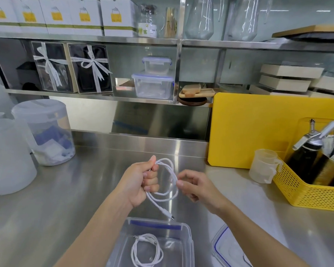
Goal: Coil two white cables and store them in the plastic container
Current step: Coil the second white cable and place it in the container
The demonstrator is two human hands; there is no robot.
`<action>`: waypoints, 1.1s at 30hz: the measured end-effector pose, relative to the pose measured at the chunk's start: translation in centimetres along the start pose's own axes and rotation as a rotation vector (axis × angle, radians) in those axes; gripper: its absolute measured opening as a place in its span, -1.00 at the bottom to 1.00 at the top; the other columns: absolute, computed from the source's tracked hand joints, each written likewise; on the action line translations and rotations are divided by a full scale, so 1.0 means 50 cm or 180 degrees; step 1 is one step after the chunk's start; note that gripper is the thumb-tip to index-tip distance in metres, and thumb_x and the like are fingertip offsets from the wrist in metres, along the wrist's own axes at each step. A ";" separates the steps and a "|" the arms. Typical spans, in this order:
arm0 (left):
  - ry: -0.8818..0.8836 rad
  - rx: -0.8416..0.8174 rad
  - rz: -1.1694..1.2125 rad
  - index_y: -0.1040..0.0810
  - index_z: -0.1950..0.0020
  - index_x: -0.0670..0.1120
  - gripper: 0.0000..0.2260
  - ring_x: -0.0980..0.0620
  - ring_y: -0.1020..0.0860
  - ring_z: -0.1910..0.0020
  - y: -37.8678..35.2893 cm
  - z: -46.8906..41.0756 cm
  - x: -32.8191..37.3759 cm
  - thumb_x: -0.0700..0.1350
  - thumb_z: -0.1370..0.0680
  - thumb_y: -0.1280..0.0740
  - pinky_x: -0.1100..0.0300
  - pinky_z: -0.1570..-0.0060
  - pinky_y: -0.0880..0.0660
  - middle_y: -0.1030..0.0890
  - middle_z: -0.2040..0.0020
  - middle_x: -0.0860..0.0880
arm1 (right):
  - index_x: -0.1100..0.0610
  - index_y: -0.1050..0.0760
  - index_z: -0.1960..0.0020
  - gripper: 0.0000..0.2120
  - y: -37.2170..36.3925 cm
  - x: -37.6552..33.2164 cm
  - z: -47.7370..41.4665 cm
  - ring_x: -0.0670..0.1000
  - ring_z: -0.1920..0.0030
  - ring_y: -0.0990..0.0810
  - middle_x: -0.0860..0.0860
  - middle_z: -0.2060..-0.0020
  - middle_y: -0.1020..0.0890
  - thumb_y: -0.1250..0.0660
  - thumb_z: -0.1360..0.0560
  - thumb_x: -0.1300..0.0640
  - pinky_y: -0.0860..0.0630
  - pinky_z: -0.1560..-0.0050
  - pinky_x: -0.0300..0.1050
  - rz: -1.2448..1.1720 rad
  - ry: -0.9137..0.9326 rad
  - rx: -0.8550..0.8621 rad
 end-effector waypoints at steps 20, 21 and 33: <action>0.0228 0.0335 -0.0640 -0.42 0.34 -0.14 -0.65 0.12 -0.34 0.64 0.011 -0.005 -0.040 -0.02 -0.60 -0.18 0.21 0.49 -0.43 -0.37 0.61 0.04 | 0.14 -0.54 0.24 -0.73 -0.018 0.037 -0.025 -0.13 0.47 -0.46 -0.09 0.52 -0.61 -0.19 -0.57 0.11 -0.38 0.38 -0.29 -0.0056 -0.0515 0.0286; 0.0317 0.0370 -0.0832 -0.45 0.34 -0.15 -0.64 0.07 -0.46 0.58 0.016 -0.002 -0.041 0.00 -0.59 -0.19 0.19 0.45 -0.50 -0.47 0.57 -0.01 | 0.19 -0.54 0.22 -0.73 -0.016 0.036 -0.026 -0.14 0.48 -0.45 -0.09 0.53 -0.60 -0.20 -0.57 0.11 -0.37 0.40 -0.31 0.0053 -0.0461 0.0311; 0.0953 0.0169 -0.0879 -0.66 0.32 -0.15 -0.88 -0.08 -0.65 0.06 0.098 0.010 -0.058 -0.14 -0.39 -0.43 0.02 0.04 -0.55 -0.70 0.15 -0.15 | 0.27 -0.53 0.23 -0.71 0.010 0.049 -0.026 -0.06 0.40 -0.48 0.01 0.44 -0.55 -0.21 -0.56 0.13 -0.47 0.23 -0.08 0.1022 -0.0408 0.0824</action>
Point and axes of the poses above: each hand's wrist, its own z-axis away from the middle knuckle, its own y-axis out of the back of the hand, x = y × z, the point moved 8 cm from there along -z, towards the middle knuckle
